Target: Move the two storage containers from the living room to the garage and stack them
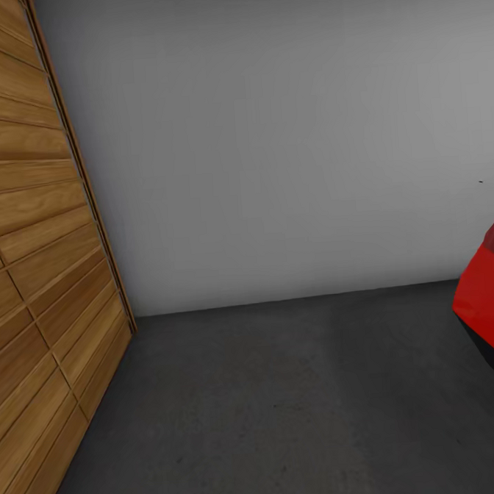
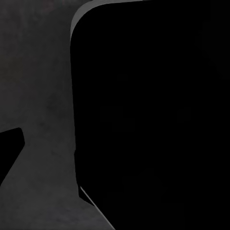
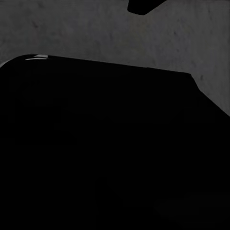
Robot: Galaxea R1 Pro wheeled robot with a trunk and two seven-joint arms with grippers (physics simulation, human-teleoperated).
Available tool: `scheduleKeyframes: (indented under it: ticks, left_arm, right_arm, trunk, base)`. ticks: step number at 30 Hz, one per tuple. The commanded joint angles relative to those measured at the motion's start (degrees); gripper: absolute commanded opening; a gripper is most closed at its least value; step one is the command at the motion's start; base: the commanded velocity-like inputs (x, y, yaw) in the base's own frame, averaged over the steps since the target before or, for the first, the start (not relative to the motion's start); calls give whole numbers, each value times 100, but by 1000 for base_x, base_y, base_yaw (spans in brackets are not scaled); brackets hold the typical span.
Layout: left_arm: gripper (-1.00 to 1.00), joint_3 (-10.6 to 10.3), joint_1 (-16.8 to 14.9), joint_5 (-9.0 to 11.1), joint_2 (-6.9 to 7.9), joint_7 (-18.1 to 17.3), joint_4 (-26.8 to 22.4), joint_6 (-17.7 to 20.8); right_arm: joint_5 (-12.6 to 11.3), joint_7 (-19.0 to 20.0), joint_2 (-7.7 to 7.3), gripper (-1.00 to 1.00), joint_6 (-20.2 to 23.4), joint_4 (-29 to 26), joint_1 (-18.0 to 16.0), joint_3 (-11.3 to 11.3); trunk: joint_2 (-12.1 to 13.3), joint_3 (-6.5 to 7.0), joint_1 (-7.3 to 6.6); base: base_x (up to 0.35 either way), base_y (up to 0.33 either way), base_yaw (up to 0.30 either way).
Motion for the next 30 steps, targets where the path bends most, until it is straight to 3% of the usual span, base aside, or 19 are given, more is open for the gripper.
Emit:
scheduleKeyframes:
  ticks: [1, 11, 18, 19, 30]
  left_arm:
    - [100, 4, -1, 2, 0, 1, -3, -3]
    - [100, 2, -1, 2, 0, 1, -3, -3]
    - [100, 5, -1, 2, 0, 1, -3, -3]
    - [100, 6, -1, 2, 0, 1, -3, -3]
    - [100, 6, -1, 6, 0, 1, -3, -3]
  right_arm:
    - [-70, 1, 1, 100, -8, 0, -1, 80]
    - [-392, 1, -2, 100, -22, 0, -1, 399]
    - [-396, 1, -3, 100, -22, 0, -1, 623]
    - [-396, 1, -4, 100, -22, 0, -1, 2148]
    - [-396, 1, 1, 100, -24, 0, -1, 2155]
  trunk:
    - [-2, -4, 0]
    - [-2, -4, 0]
    - [-2, -4, 0]
    - [-2, -4, 0]
    - [-2, -4, 0]
  base:
    - [0, 0, 0]
    - [0, 0, 113]
    - [0, 0, 264]
    - [0, 0, 272]
    - [0, 0, 263]
